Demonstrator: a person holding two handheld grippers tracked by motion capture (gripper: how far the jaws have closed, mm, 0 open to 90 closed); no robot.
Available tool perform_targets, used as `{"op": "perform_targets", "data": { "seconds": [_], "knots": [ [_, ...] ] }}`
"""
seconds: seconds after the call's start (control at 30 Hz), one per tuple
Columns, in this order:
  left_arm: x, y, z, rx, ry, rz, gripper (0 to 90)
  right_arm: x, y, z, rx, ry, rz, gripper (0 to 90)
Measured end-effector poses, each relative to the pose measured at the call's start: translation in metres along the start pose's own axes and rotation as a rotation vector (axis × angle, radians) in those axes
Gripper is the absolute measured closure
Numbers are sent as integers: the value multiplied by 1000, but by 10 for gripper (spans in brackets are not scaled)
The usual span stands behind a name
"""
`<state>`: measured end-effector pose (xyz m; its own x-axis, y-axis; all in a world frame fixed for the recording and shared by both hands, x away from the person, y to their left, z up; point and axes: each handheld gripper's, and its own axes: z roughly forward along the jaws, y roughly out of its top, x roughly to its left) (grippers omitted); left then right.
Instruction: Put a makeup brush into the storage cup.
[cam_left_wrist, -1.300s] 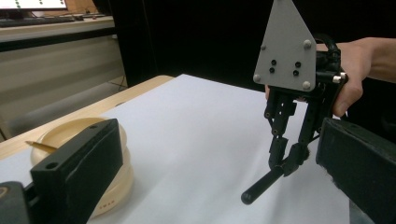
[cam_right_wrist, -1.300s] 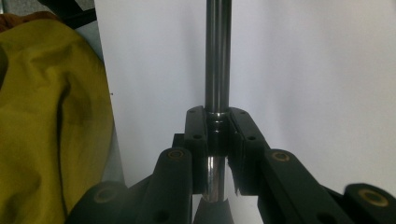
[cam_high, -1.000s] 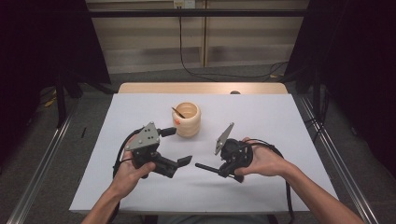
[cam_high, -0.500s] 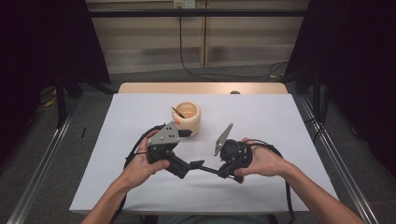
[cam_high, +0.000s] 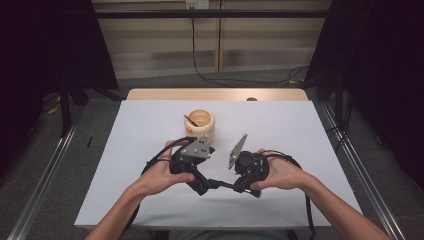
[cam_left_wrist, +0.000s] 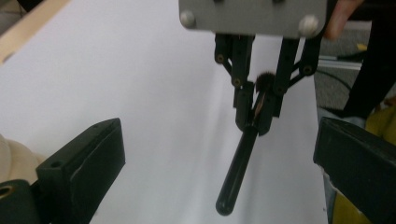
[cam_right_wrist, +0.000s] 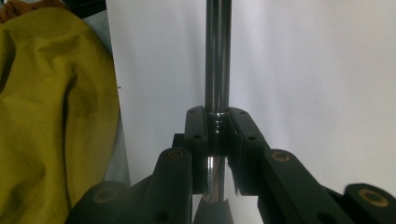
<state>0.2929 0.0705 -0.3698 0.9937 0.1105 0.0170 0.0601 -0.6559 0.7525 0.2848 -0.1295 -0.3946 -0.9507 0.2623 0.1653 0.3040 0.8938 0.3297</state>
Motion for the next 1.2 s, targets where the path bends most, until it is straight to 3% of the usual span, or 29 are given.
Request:
{"op": "perform_targets", "data": {
  "seconds": [0.3,0.53,0.67,0.77,0.83,1.2],
  "knots": [
    [-2,-4,21,165,-74,37,67,-1,0,0,10,9,-16,788],
    [-3,-4,29,220,-136,57,85,0,1,1,13,17,-32,788],
    [-5,-6,32,232,-145,52,120,0,1,1,11,19,-35,788],
    [-5,-7,33,242,-156,62,202,1,2,1,12,21,-45,788],
    [-4,-7,34,246,-166,70,302,1,2,2,10,23,-46,788],
    [-6,-8,37,256,-181,122,550,2,3,3,6,23,-66,788]
  ]
}}
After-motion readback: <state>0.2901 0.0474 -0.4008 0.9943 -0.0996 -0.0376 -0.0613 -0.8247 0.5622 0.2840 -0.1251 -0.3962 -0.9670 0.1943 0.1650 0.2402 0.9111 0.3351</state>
